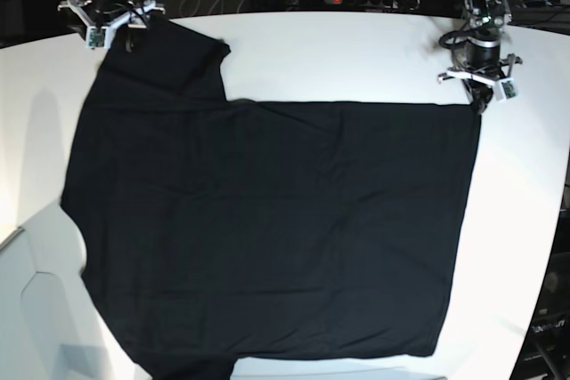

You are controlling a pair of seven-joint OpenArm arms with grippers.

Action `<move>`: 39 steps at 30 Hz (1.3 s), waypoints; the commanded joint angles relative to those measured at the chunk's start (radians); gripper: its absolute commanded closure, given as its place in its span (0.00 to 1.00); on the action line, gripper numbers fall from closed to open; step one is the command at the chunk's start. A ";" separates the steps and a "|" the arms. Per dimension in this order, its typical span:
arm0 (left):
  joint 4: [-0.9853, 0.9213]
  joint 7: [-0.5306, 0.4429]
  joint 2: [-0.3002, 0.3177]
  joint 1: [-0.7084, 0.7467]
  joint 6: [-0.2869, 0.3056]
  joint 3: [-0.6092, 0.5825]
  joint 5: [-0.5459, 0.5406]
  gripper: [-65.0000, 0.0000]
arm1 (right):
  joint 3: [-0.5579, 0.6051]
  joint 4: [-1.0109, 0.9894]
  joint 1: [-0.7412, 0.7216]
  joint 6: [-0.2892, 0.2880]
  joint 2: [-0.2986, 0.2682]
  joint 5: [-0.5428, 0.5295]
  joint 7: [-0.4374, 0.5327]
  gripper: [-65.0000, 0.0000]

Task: Fold the T-shirt properly
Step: 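Pull both grippers back, dragging the shirt toward the arms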

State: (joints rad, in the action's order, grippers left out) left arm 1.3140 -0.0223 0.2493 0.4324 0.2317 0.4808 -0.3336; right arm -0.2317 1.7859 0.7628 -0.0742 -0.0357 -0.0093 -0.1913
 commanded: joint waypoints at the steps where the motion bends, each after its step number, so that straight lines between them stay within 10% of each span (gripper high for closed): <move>1: 0.009 0.015 0.008 0.007 -0.005 0.002 0.008 1.00 | 0.001 -0.005 0.005 -0.043 0.009 0.004 -0.024 0.33; 7: 0.009 0.015 0.008 0.009 -0.005 0.002 0.008 1.00 | -0.018 -0.014 0.002 -0.065 0.029 0.004 -0.024 0.50; 15: 0.009 0.015 0.008 0.009 -0.005 0.002 0.008 1.00 | -0.018 -0.011 0.001 -0.065 0.026 0.004 -0.024 1.00; 25: 0.020 0.014 0.008 0.042 -0.005 0.005 0.006 1.00 | -0.087 0.041 0.005 -0.068 0.029 0.002 -0.014 1.00; 39: 0.204 0.023 -0.058 0.147 -0.005 0.114 0.008 1.00 | -0.162 0.137 0.001 -0.290 0.084 0.002 -0.012 1.00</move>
State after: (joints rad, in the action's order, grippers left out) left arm 1.5024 0.0261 0.1806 0.5690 0.2291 0.5877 -0.3191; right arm -0.3897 1.9030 0.7544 -0.3481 0.0502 -0.0040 -0.2256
